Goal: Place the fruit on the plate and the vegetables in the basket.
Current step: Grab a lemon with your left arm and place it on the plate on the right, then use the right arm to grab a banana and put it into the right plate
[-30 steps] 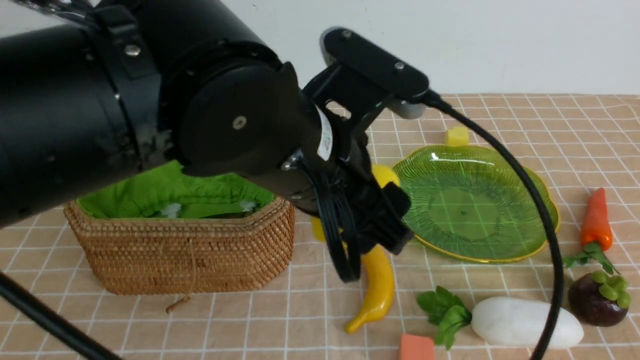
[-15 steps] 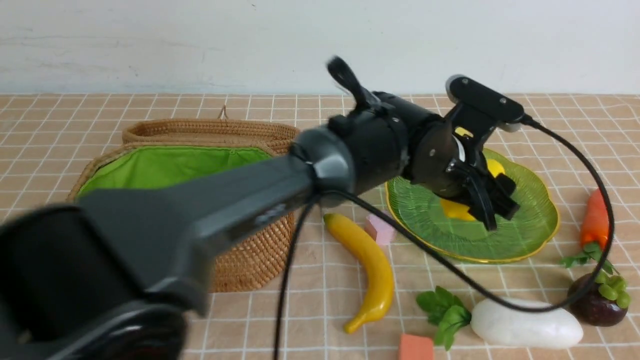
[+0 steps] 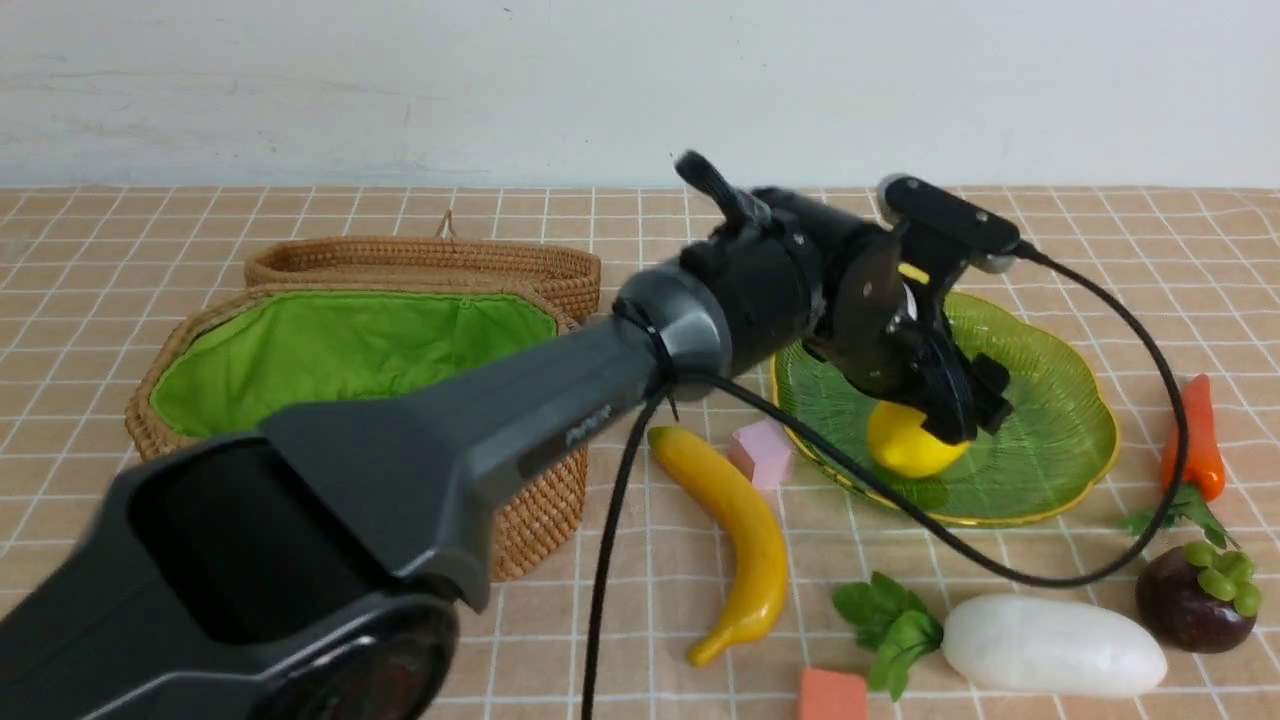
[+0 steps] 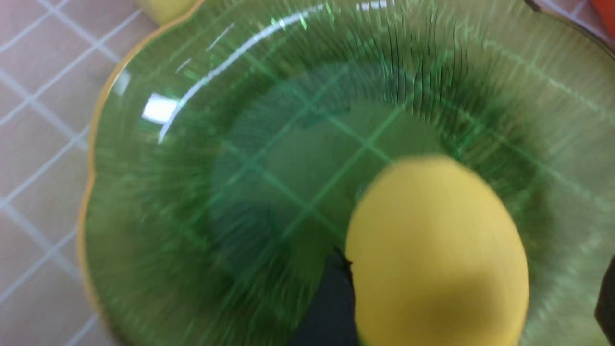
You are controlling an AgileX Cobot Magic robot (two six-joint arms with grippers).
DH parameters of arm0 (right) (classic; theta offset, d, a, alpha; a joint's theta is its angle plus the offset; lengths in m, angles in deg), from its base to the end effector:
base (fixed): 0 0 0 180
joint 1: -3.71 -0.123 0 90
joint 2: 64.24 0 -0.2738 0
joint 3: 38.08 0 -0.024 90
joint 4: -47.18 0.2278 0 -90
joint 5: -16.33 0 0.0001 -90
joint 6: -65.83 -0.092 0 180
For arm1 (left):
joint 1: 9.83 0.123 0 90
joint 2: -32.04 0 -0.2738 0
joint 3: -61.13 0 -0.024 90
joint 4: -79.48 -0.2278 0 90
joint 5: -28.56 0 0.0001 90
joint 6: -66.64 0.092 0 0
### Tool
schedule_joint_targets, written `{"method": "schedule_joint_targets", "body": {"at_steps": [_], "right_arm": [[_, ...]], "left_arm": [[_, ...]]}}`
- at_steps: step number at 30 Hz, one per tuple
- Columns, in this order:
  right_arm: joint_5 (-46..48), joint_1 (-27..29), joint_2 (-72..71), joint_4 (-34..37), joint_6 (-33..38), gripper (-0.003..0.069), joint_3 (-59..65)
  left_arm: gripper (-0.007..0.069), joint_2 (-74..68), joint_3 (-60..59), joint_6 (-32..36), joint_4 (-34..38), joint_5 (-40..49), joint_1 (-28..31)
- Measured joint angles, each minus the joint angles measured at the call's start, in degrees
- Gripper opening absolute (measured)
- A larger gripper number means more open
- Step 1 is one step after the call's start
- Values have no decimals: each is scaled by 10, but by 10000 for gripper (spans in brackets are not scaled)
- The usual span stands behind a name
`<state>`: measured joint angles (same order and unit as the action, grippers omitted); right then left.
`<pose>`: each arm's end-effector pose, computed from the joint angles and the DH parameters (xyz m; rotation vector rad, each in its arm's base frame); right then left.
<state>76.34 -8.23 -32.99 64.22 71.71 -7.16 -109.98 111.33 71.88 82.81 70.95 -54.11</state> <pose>0.0268 0.0296 0.3466 -0.3219 2.0973 0.4245 0.3627 -0.3587 0.2441 0.9668 2.1711 -0.3995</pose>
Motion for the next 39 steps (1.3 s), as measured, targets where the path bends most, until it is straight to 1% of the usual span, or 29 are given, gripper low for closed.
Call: {"method": "schedule_joint_targets", "body": {"at_steps": [2, 4, 6, 7, 9, 10, 11, 12, 13, 15, 18, 21, 22, 25, 26, 27, 28, 29, 30, 31, 32, 35, 36, 38, 39], "right_arm": [[1, 0, 5, -22, -19, 144, -7], [1, 0, 17, -36, -26, 144, -12], [-1, 0, 35, -38, -27, 144, -12], [-1, 0, 38, -38, -28, 144, -12], [2, 0, 80, -25, -28, 144, -13], [6, 0, 102, -19, -28, 144, -13], [6, 0, 106, -18, -28, 144, -13], [11, 0, 147, -11, -28, 144, -14], [12, 0, 174, -8, -28, 144, -19], [11, 0, 207, -5, -28, 144, -24], [3, -1, 307, 11, -19, 144, -53], [-10, -24, 382, 35, -7, 144, -86], [-11, -29, 393, 38, -7, 144, -88], [-40, -102, 483, 44, -7, 144, -137], [-44, -111, 493, 43, -8, 144, -140], [-57, -148, 539, 35, -18, 146, -165], [-60, -157, 550, 32, -21, 148, -171], [-68, -181, 591, 19, -36, 160, -195], [-71, -194, 627, 6, -50, 174, -217], [-71, -196, 633, 4, -52, 181, -224], [-75, -204, 675, -13, -68, 213, -250], [-86, -206, 748, -44, -96, 286, -293], [-92, -206, 775, -57, -107, 325, -306], [-111, -203, 824, -72, -125, 382, -329], [-120, -202, 845, -74, -129, 399, -338]], "left_arm": [[627, 39, 0, -8, 1, 58, 2], [548, 84, 3, -17, 3, 115, 3], [443, 124, 5, -19, 0, 161, 2], [430, 124, 5, -19, -1, 166, 2], [235, 175, 3, -26, -9, 233, 2], [152, 197, -1, -32, -14, 248, 2], [135, 207, -3, -34, -16, 250, 2], [29, 243, -18, -49, -25, 258, 2], [-7, 270, -30, -57, -33, 260, 2], [-13, 303, -48, -66, -33, 263, 2], [-13, 405, -133, -97, -58, 273, 2], [-13, 483, -231, -120, -70, 260, 2], [-13, 488, -239, -121, -71, 258, 2], [-13, 605, -391, -141, -73, 211, 2], [-13, 613, -410, -142, -73, 204, 2], [-13, 678, -485, -154, -74, 179, 2], [-13, 686, -503, -157, -74, 172, 2], [-13, 746, -574, -169, -74, 145, 2], [-13, 784, -617, -178, -74, 128, 2], [-13, 791, -625, -182, -74, 124, 2], [-13, 852, -688, -198, -73, 95, 2], [-13, 944, -776, -221, -73, 47, 2], [-13, 975, -802, -228, -73, 33, 2], [-13, 1021, -840, -240, -74, 21, 2], [-13, 1039, -855, -245, -74, 17, 2]]}}
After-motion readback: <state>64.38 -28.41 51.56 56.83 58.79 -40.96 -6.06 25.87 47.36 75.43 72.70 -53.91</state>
